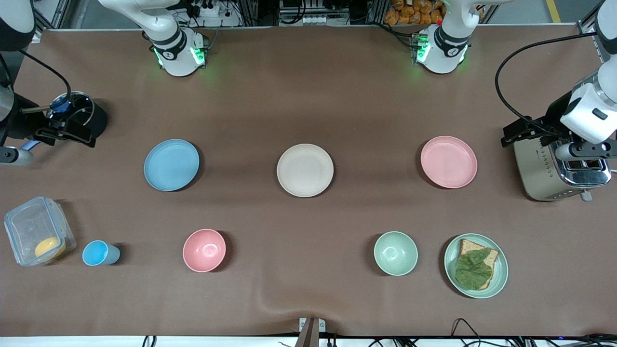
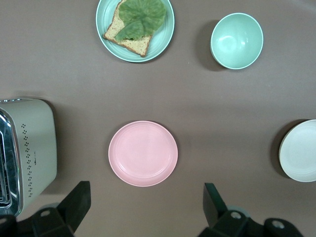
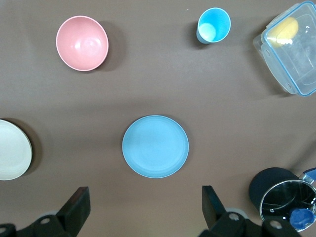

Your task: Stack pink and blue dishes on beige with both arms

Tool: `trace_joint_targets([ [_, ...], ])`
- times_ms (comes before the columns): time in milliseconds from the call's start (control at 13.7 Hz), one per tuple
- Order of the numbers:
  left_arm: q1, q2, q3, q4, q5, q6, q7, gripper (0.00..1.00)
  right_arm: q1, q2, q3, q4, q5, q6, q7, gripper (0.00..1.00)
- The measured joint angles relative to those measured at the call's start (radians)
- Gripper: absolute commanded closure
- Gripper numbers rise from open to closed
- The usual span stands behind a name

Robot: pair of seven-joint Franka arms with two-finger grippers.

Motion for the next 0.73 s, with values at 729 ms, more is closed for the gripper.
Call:
trace_joint_targets([
  [729, 0.0, 0.0, 0.0, 0.0, 0.0, -0.028, 0.0, 0.0, -0.008, 0.0, -0.016, 0.0, -0.001, 0.0, 0.0, 0.0],
])
